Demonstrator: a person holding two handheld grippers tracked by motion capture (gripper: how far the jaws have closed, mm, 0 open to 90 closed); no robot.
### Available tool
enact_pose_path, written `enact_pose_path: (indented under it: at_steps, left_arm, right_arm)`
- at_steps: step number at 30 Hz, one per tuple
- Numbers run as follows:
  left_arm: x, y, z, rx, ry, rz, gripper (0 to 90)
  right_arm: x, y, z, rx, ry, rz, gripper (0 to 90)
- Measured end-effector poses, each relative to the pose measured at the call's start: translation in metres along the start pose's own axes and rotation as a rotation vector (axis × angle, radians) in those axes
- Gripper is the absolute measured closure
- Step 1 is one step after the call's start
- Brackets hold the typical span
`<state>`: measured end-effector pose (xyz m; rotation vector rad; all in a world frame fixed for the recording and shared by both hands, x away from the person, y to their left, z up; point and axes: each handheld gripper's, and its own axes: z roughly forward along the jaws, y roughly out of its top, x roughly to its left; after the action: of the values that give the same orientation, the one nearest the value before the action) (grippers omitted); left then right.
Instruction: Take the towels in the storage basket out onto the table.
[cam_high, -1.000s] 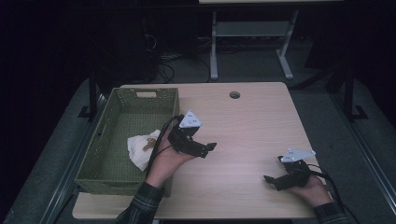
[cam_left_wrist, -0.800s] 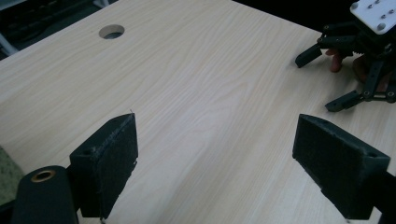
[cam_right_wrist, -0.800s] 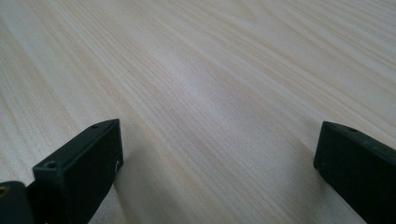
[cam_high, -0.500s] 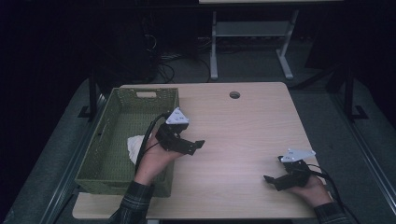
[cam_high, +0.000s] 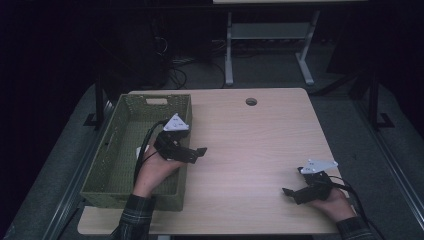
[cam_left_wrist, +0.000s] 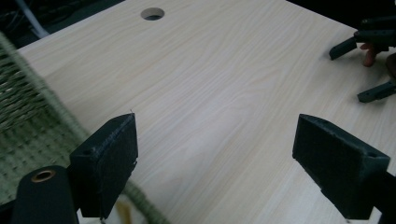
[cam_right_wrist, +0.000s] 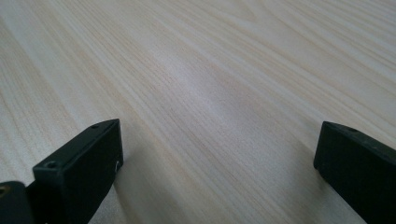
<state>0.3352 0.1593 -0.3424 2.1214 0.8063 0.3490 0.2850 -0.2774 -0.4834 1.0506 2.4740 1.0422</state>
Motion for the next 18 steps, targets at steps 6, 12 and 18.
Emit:
enact_pose_path:
  at_steps: [6, 12, 18]
  left_arm:
    - [0.011, -0.007, -0.009, -0.006, 0.025, -0.031, 13.6]
    - [0.021, -0.014, -0.018, 0.002, 0.05, -0.049, 13.6]
    - [0.031, -0.023, -0.026, 0.019, 0.075, -0.061, 13.6]
  right_arm:
    - [0.0, 0.0, 0.0, 0.0, 0.0, 0.0, 0.9]
    - [0.0, 0.0, 0.0, 0.0, 0.0, 0.0, 0.9]
    - [0.0, 0.0, 0.0, 0.0, 0.0, 0.001, 0.9]
